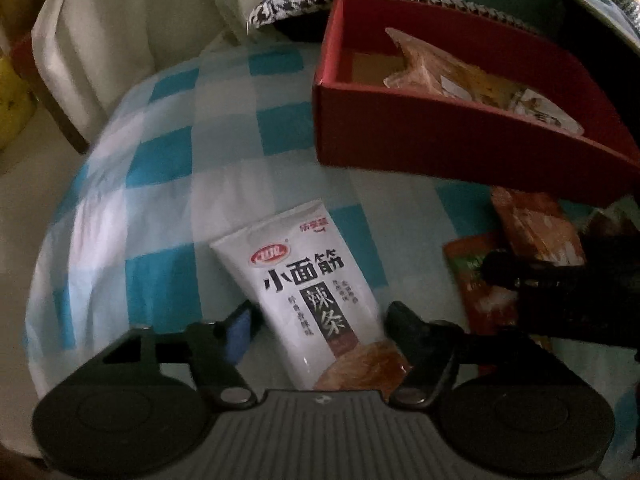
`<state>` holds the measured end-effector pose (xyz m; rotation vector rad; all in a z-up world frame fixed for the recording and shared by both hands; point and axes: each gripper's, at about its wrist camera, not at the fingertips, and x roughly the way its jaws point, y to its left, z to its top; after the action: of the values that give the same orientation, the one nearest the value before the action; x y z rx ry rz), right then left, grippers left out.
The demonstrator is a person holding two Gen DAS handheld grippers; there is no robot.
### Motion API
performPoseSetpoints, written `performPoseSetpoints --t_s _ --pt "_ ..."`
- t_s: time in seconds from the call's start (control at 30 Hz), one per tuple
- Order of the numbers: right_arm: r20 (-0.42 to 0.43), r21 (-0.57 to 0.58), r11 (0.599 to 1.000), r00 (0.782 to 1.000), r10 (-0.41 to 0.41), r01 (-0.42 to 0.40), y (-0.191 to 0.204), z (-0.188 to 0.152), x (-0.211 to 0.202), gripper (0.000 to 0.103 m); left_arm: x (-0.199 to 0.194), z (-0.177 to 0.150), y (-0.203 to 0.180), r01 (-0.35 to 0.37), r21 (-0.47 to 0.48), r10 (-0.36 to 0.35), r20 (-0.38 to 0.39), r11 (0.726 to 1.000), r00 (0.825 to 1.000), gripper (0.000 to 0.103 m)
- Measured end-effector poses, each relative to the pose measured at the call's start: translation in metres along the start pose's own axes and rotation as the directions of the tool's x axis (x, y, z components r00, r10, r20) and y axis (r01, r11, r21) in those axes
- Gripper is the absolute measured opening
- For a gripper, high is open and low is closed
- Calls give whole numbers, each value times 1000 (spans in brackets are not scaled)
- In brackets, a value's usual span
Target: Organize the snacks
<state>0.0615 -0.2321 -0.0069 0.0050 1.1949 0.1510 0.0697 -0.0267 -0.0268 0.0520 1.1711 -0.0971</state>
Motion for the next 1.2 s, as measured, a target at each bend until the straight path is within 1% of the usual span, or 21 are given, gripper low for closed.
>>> performPoseSetpoints --t_s 0.03,0.07,0.17,0.33,0.37,0.43,0.5,0.53,0.57,0.63,0.67,0.73,0.77,0.9,1.0,1.03,1.07,1.1,1.13,1.17,1.2 --pt "2 -47 999 1000 -13 13 2 -3 -2 82 -1 -1 3 4 -1 -4 -10 1000 1000 58" --pt "-1 -69 998 1000 -5 5 1 -5 -5 73 -2 -3 8 7 -5 -7 -21 1000 1000 57" --pt "-34 -42 999 999 27 -29 -8 -10 -16 70 -7 -9 20 17 -18 -18 -36 1000 999 54" --pt "-52 -53 999 999 2 -5 -10 -29 -28 69 -9 -11 35 48 -83 -52 -43 995 998 54" --pt "-51 -43 999 999 4 -6 -11 -31 -29 70 -8 -11 34 51 -91 -55 -43 995 998 58" --pt "-47 -26 1000 999 2 -4 -11 -32 -28 72 -7 -11 31 60 -88 -64 -38 994 997 64" --pt "-43 -21 1000 999 -5 4 -9 -28 -22 76 -5 -12 25 46 -61 -48 -32 997 998 69" --pt "-41 -16 1000 999 -6 6 -8 -27 -20 83 -5 -14 21 42 -46 -44 -31 998 999 75" --pt "-42 -8 1000 999 2 -2 -9 -26 -19 94 -5 -16 18 37 -27 -37 -27 999 999 78" --pt "-49 -11 999 998 49 -49 -5 -26 -14 103 -3 -19 9 5 15 -5 -18 1000 1000 79" --pt "-47 -29 998 998 46 -48 -1 -28 -11 103 -3 -20 6 -9 30 10 -13 999 1000 82" --pt "-40 -95 995 999 -7 3 11 -33 -9 103 -1 -20 12 -21 0 21 -11 1000 1000 88" --pt "-36 -74 997 999 1 -3 8 -34 -9 103 0 -20 13 -25 -3 24 -16 1000 1000 92" --pt "-21 -83 997 1000 -4 2 9 -36 -10 103 3 -20 15 -30 -3 30 -17 1000 999 96" --pt "-20 -77 997 1000 -10 8 9 -36 -11 103 1 -21 16 -20 -8 20 -13 1000 1000 91" --pt "-25 -78 997 1000 -13 11 9 -35 -12 101 -1 -21 15 -18 -2 18 -9 1000 1000 85" --pt "-30 -83 997 999 -13 11 9 -35 -14 97 -3 -22 13 -14 10 14 -2 1000 1000 74" --pt "-28 -93 996 999 -16 13 10 -35 -17 88 -6 -23 11 -3 18 3 4 1000 1000 68" --pt "-27 -108 994 1000 -7 4 11 -35 -20 73 -9 -23 8 2 25 -2 10 1000 1000 56" --pt "-31 -117 993 999 17 -21 13 -34 -22 69 -11 -24 6 15 35 -15 12 999 1000 52" --pt "-33 -123 992 999 22 -26 15 -34 -25 68 -11 -24 4 18 45 -18 8 999 1000 51"
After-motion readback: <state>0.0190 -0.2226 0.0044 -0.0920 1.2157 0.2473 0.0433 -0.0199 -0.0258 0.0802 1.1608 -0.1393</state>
